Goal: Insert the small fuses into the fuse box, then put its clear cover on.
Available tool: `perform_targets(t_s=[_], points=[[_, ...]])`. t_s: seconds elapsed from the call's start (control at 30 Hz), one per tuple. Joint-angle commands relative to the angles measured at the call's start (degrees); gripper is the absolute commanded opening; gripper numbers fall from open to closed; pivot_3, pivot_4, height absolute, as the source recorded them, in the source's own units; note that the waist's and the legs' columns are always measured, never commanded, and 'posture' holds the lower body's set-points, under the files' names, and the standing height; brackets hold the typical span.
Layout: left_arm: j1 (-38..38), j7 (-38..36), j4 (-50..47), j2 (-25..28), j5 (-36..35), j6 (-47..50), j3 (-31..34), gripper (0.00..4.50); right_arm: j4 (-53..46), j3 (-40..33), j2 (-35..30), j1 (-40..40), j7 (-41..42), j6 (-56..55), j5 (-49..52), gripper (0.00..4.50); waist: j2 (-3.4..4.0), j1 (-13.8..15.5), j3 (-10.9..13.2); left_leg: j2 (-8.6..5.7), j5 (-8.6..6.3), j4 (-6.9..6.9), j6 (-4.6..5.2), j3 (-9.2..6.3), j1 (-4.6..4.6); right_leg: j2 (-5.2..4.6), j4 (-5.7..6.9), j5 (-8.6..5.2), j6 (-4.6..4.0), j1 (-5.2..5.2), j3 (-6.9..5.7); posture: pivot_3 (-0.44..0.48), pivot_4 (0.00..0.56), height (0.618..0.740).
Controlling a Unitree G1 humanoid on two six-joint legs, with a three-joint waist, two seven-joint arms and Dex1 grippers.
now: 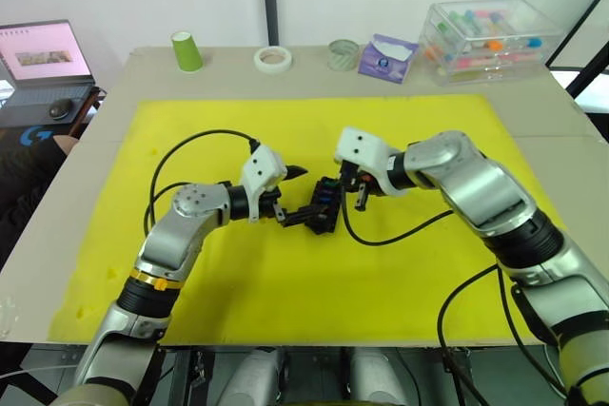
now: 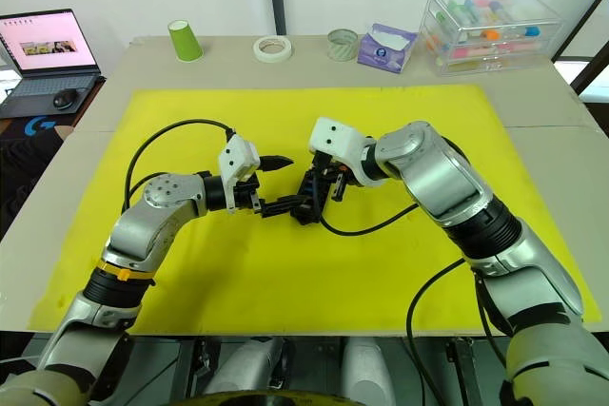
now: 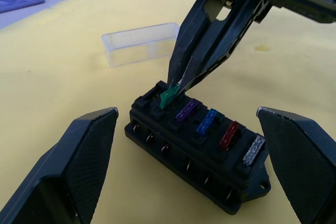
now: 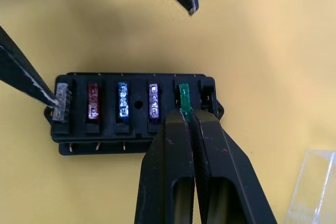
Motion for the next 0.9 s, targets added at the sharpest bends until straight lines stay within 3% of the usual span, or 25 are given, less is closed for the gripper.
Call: perform_targets(t_s=[0.03, 0.33, 0.43, 0.63, 0.9], points=[[-0.2, 0.1, -2.0, 0.3, 0.1, -0.3, -0.2, 4.45, 0.8, 0.2, 0.8, -1.1, 0.4, -1.2, -0.9, 0.00, -0.01, 0.0, 0.0, 0.00, 0.00, 0.00, 0.00, 0.00, 0.00, 0.00, 0.00, 0.00, 0.00, 0.00, 0.00, 0.000, 0.150, 0.740], [0.1, 0.4, -2.3, 0.4, 0.1, -0.1, -0.2, 4.45, 1.7, 0.3, 1.3, -1.1, 1.2, -2.1, -1.4, 0.00, -0.01, 0.0, 0.0, 0.00, 0.00, 0.00, 0.00, 0.00, 0.00, 0.00, 0.01, 0.00, 0.00, 0.00, 0.00, 0.000, 0.150, 0.740], [0.1, 0.4, -2.4, 0.5, 0.1, -0.1, -0.2, 4.50, 1.5, -0.1, 1.3, -1.2, 1.6, -2.1, -1.4, 0.73, -0.01, 0.0, 0.0, 0.00, 0.00, 0.00, 0.00, 0.00, 0.00, 0.01, 0.01, 0.00, 0.00, 0.00, 0.00, 0.000, 0.150, 0.740], [0.0, 0.2, -2.2, 0.5, 0.1, -0.2, -0.2, 4.50, 0.8, -1.2, 1.3, -1.2, 2.0, -1.5, -0.8, 2.82, -0.01, 0.0, 0.0, 0.00, 0.00, 0.00, 0.00, 0.00, 0.00, 0.00, 0.01, 0.00, 0.00, 0.00, 0.00, 0.000, 0.150, 0.740], [-0.6, -0.1, -1.6, 0.4, 0.3, -0.5, -0.4, 4.50, 0.7, -4.5, 1.8, -1.7, 1.6, -1.8, 0.4, 2.82, -0.01, 0.0, 0.0, 0.00, 0.00, 0.00, 0.00, 0.00, 0.00, 0.00, 0.00, 0.00, 0.00, 0.00, 0.00, 0.000, 0.150, 0.740]])
